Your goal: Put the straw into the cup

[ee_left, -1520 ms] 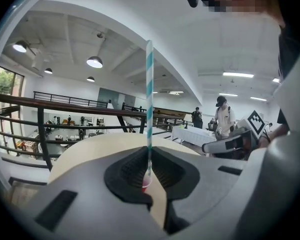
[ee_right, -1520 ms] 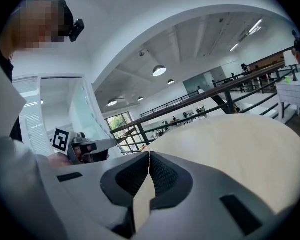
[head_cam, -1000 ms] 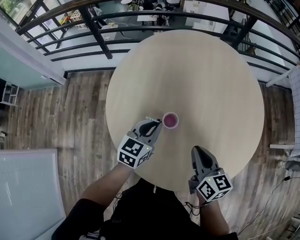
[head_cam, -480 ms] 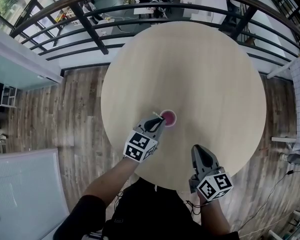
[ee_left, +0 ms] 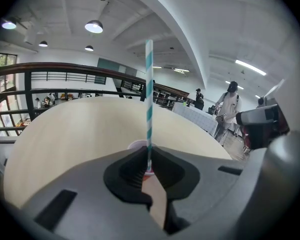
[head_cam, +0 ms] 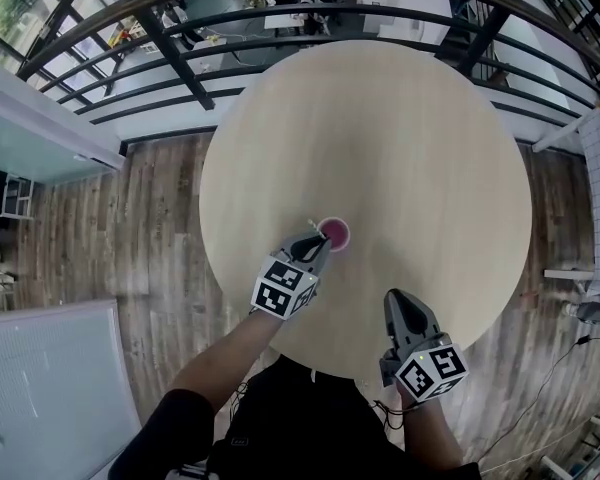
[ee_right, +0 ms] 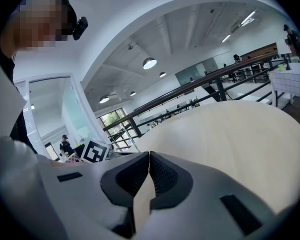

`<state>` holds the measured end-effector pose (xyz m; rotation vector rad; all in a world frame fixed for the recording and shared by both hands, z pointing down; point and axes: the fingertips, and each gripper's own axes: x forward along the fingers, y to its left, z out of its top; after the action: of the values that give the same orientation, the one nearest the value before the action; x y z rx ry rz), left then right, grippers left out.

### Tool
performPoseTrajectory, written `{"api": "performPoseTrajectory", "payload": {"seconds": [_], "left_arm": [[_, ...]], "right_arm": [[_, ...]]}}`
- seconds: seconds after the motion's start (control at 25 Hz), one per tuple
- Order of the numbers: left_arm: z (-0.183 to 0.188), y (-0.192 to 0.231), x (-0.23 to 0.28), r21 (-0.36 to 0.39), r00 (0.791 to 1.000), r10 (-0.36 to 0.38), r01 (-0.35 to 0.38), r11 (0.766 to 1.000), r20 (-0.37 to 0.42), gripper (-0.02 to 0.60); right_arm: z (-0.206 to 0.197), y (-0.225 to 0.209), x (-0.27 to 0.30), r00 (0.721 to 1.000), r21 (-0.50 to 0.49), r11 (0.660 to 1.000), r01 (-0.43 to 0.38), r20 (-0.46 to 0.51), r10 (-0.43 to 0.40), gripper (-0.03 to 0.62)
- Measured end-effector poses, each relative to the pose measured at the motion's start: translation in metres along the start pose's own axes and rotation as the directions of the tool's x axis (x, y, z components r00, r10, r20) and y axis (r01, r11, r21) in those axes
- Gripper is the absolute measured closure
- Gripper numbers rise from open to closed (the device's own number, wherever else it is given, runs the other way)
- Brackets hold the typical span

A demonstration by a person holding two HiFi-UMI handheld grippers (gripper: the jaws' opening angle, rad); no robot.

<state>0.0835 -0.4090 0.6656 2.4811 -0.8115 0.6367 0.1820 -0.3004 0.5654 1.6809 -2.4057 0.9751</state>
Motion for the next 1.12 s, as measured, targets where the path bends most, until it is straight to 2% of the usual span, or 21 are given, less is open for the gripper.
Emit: {"api": "performPoseTrajectory", "payload": {"seconds": [0.32, 0.56, 0.84, 1.12], "left_arm": [[-0.007, -0.006, 0.002, -0.034, 0.999, -0.022, 0.021, 0.999, -0.023, 0.549], [-0.015, -0.007, 0.001, -0.042, 0.999, -0.036, 0.034, 0.999, -0.037, 0.499], [-0.016, -0.005, -0.010, -0.039, 0.999, 0.016, -0.018, 0.999, -0.031, 0.419], [-0.016, -0.012, -0.044, -0.048, 0.998, 0.058, -0.059, 0.997, -0.007, 0.405]], "right_arm": [[-0.002, 0.001, -0.010, 1.000, -0.003, 1.000, 0.005, 0.006, -0.005, 0.572], [-0.006, 0.008, -0.013, 1.000, -0.011, 1.000, 0.006, 0.007, -0.006, 0.572], [-0.004, 0.014, -0.022, 1.000, -0.027, 1.000, 0.000, 0.013, 0.000, 0.572], [0.007, 0.035, -0.037, 0.999, -0.060, 0.998, -0.023, 0.037, 0.025, 0.572]]}}
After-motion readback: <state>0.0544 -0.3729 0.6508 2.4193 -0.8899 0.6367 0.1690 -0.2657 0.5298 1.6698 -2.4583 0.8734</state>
